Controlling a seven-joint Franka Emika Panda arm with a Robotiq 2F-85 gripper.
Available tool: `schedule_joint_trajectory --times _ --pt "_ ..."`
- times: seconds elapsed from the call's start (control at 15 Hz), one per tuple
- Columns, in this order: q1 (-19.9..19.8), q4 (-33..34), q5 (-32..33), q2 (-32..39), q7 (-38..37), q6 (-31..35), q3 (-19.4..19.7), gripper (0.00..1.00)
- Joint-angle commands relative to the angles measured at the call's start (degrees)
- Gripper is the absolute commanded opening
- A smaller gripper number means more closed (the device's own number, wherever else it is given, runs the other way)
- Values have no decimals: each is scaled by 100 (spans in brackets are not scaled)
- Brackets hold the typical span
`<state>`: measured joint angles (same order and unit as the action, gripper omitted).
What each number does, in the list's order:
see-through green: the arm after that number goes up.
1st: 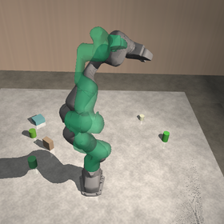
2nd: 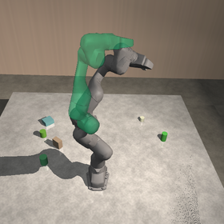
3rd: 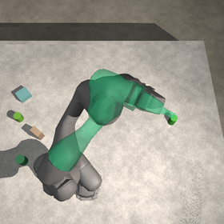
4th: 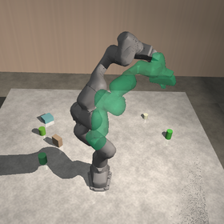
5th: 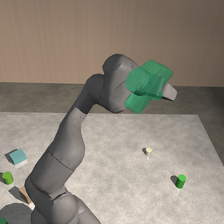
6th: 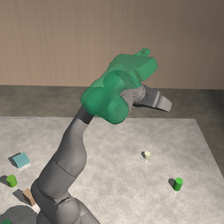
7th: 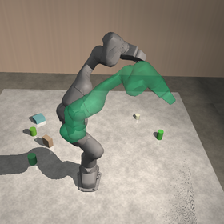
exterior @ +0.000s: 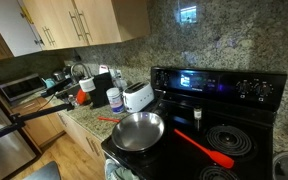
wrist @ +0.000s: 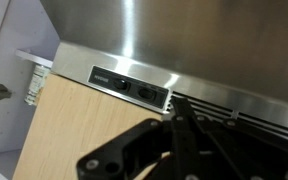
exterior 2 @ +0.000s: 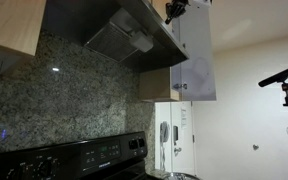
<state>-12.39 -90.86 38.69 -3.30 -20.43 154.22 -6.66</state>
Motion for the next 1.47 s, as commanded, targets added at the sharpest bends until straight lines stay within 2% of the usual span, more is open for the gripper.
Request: schedule_joint_trajectory --times 0.0,0.33,0.4,0.93,1.2,1.27,1.4 --pt "7 21 1 4 -1 -52 -7 2" --pt "9 8 1 16 -1 -50 -6 1" --pt "-11 94 204 71 -149 -112 -19 0" --pt "137 704 228 694 -287 -610 -122 2" --pt "282 1007 468 902 -845 -977 -86 2" --pt "127 964 95 822 -504 -1075 18 2" --pt "53 1073 -126 721 -382 -1356 85 2"
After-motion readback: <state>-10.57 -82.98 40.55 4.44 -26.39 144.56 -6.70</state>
